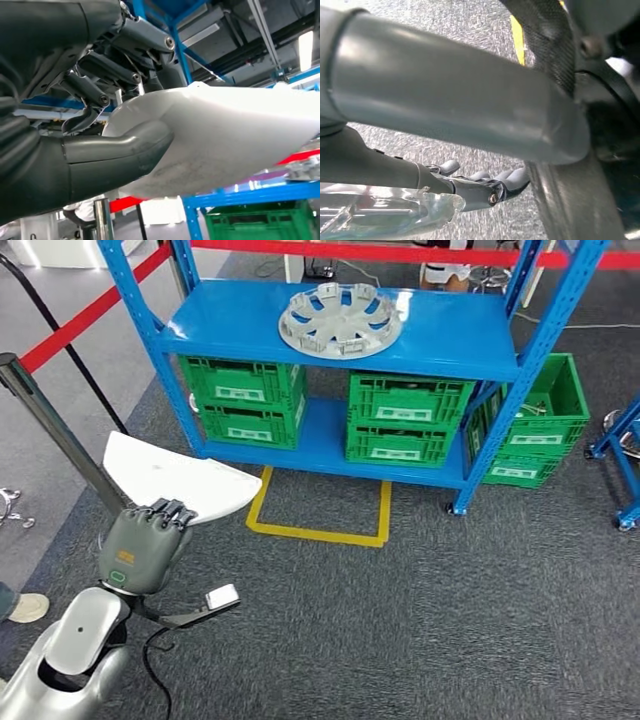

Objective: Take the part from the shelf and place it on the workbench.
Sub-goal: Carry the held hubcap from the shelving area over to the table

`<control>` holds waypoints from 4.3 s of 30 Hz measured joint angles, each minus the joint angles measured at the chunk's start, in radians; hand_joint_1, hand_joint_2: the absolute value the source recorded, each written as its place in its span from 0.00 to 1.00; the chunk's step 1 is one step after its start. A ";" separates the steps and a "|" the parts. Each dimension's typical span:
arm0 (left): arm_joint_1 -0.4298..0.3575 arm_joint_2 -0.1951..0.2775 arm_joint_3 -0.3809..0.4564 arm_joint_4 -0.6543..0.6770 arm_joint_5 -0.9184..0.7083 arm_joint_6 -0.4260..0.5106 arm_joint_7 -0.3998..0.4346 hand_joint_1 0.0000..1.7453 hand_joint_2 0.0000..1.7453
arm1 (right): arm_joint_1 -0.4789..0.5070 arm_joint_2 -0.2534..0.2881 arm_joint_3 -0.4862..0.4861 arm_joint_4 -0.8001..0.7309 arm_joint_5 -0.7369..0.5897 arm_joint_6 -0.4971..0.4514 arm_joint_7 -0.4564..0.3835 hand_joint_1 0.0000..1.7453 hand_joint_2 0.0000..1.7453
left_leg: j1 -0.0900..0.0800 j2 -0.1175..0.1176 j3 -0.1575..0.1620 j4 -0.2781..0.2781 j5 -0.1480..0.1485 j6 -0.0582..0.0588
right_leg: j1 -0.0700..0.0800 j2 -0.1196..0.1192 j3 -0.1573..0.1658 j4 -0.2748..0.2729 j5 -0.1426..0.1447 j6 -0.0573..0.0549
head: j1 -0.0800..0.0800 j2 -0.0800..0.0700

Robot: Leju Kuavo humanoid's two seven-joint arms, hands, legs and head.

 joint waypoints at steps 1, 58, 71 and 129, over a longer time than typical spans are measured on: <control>0.000 0.000 -0.001 0.000 0.000 -0.001 0.000 1.00 1.00 | -0.001 0.001 0.000 0.003 -0.001 0.004 -0.004 0.00 0.00 | 0.001 0.000 -0.004 0.002 -0.004 -0.004 | 0.001 -0.002 -0.008 0.004 0.008 -0.011 | -0.002 0.000; 0.004 0.026 0.034 0.014 0.033 0.006 0.022 1.00 1.00 | -0.014 0.062 0.000 0.083 -0.062 -0.084 0.010 0.00 0.00 | -0.034 -0.084 0.075 0.025 -0.110 0.062 | 0.024 0.026 -0.057 0.081 0.006 -0.025 | -0.008 0.000; 0.007 0.033 0.038 0.014 0.035 0.005 0.021 1.00 1.00 | -0.013 0.072 -0.001 0.092 -0.128 -0.082 0.014 0.00 0.00 | -0.015 -0.002 -0.058 0.268 -0.196 -0.004 | 0.016 -0.069 -0.012 -0.024 0.035 -0.052 | -0.025 0.000; 0.015 0.018 0.061 0.014 0.063 -0.035 0.027 1.00 1.00 | -0.021 0.108 -0.005 0.107 -0.448 -0.075 0.025 0.00 0.00 | -0.025 -0.026 -0.050 0.219 -0.201 0.015 | 0.026 -0.020 -0.015 -0.035 0.048 -0.056 | -0.017 0.000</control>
